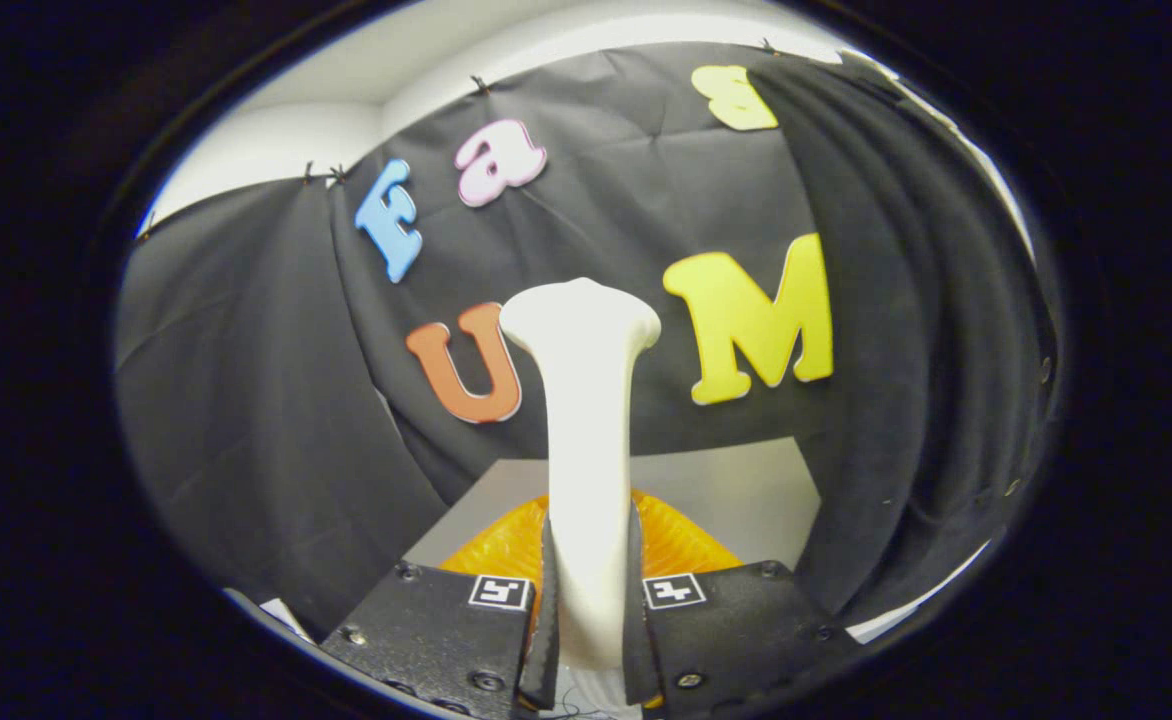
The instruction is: Iron the clothes twice with a garment steamer, once on the left side and once on the right side.
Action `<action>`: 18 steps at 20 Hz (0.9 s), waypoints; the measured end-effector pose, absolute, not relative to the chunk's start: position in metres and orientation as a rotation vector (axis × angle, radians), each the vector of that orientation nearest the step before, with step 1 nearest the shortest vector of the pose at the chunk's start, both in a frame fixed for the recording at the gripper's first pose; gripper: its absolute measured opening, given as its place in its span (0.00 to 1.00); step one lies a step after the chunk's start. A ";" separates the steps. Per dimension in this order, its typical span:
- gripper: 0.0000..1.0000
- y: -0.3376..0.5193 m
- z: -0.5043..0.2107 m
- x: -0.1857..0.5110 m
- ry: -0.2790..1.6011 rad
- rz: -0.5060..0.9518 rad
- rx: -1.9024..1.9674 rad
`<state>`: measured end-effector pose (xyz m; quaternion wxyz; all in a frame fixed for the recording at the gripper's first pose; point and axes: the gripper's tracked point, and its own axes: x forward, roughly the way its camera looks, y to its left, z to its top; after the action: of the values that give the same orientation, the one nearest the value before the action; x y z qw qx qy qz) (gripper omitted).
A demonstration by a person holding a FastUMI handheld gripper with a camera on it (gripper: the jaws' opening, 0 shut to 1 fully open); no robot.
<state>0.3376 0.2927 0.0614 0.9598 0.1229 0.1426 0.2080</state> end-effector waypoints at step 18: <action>0.28 0.083 0.189 0.219 -0.036 0.135 0.300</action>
<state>0.2191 0.0827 0.1892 0.9863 0.1494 -0.0180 0.0674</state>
